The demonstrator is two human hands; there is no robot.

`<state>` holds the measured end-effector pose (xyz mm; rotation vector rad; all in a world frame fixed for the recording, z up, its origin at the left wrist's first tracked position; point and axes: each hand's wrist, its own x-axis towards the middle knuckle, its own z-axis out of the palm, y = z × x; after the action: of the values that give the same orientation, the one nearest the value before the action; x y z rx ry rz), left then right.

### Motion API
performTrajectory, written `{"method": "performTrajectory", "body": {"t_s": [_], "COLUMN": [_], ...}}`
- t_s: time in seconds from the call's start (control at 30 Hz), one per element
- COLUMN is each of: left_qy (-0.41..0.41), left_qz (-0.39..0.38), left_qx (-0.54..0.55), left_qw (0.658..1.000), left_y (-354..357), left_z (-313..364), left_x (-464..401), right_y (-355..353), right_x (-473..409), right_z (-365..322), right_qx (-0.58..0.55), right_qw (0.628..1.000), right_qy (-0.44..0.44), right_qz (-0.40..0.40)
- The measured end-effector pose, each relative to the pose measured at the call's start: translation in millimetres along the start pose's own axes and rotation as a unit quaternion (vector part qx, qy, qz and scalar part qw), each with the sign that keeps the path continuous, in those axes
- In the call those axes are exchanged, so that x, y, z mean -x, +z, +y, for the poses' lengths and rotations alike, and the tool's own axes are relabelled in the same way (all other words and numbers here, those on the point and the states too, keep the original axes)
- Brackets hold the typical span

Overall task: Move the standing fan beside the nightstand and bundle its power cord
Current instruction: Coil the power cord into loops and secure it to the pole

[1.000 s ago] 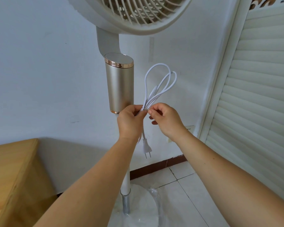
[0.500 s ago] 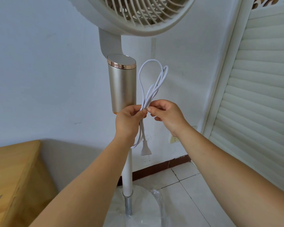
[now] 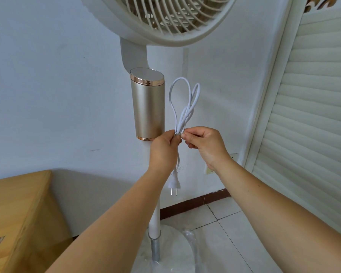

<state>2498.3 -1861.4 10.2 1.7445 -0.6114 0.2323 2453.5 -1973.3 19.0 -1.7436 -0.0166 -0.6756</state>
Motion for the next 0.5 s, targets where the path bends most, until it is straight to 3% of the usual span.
{"method": "performTrajectory", "body": {"t_s": [0.23,0.5], "left_qy": [0.056,0.061], "left_qz": [-0.007,0.055], "left_qx": [-0.072,-0.105], "left_qw": [0.996,0.991], "left_y": [4,7], "left_z": [1,-3], "left_x": [1,2], "right_y": [-3,-1], "right_x": [-5,-11], "right_z": [-5,-17], "right_qx": [0.04,0.114], "right_qw": [0.999,0.993], "right_qy": [0.002,-0.004], "right_qz": [0.007,-0.035]}}
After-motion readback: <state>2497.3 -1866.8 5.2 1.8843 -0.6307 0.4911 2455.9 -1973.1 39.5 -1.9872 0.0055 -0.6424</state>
